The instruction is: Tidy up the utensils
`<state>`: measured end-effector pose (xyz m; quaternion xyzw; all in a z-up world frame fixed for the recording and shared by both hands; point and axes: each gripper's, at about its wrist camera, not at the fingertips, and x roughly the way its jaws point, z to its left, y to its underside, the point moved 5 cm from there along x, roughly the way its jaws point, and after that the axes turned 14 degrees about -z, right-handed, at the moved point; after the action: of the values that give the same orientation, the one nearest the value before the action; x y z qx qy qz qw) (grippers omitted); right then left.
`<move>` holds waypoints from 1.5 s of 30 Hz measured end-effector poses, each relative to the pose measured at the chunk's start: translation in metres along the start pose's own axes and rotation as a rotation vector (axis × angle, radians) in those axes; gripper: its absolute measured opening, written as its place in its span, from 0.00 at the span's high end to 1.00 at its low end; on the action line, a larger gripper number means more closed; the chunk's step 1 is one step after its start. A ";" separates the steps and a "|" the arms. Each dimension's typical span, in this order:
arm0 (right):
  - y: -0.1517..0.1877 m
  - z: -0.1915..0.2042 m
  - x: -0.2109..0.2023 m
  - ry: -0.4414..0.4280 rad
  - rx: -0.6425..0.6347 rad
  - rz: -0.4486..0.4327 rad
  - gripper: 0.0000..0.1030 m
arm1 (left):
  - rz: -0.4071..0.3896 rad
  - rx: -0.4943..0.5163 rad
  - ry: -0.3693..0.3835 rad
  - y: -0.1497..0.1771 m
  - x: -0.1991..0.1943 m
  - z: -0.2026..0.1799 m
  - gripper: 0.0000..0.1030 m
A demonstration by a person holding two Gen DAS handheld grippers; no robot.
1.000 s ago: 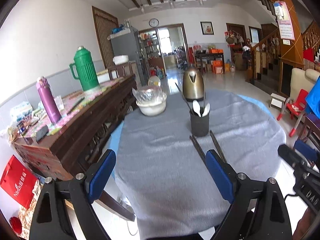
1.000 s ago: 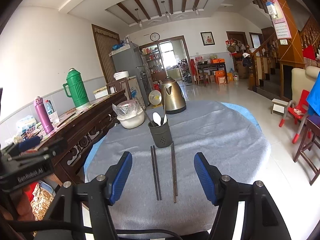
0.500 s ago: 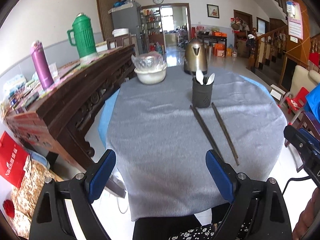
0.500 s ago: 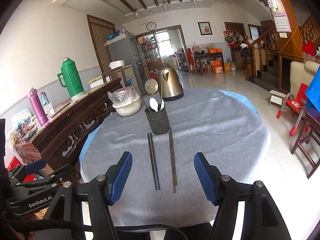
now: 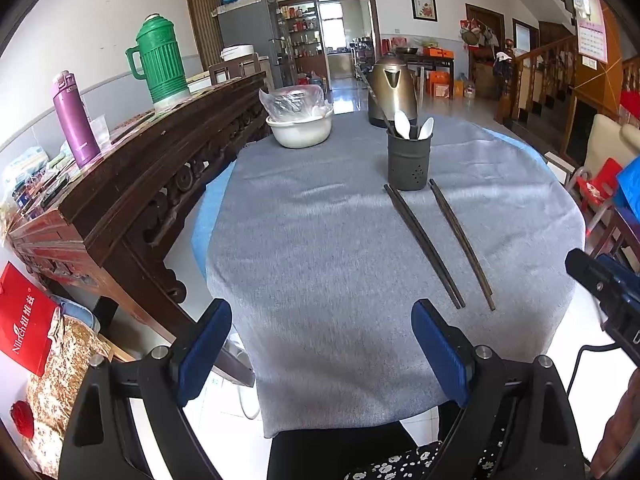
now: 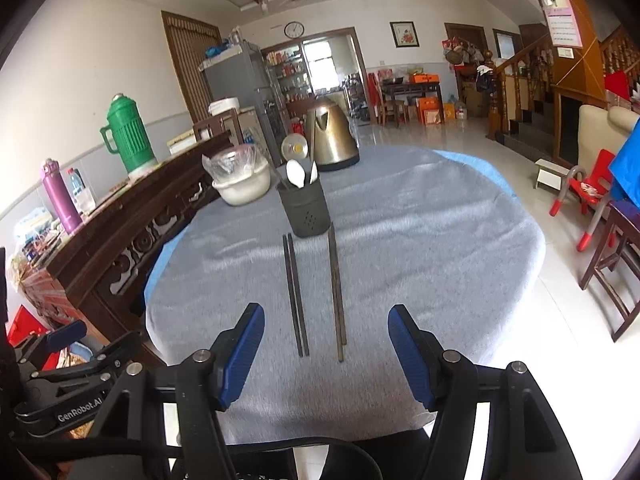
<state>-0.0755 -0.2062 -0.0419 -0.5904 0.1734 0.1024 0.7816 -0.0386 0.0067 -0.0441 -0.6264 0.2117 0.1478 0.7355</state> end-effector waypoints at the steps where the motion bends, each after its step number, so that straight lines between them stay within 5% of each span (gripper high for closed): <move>1: 0.002 0.000 0.002 -0.002 -0.003 0.007 0.34 | -0.001 0.001 -0.001 0.000 0.001 0.000 0.11; 31: -0.011 -0.020 0.001 0.009 0.062 -0.032 0.35 | -0.013 0.029 0.025 0.001 0.011 -0.011 0.11; 38: -0.007 -0.034 0.035 -0.008 0.105 0.055 0.61 | 0.018 -0.049 0.063 0.014 0.032 -0.005 0.11; 45: 0.005 -0.040 0.082 -0.072 0.151 0.163 0.62 | 0.044 -0.104 0.091 0.025 0.055 -0.001 0.11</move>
<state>-0.0077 -0.2465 -0.0884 -0.5095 0.1999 0.1733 0.8188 -0.0033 0.0075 -0.0926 -0.6652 0.2505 0.1461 0.6881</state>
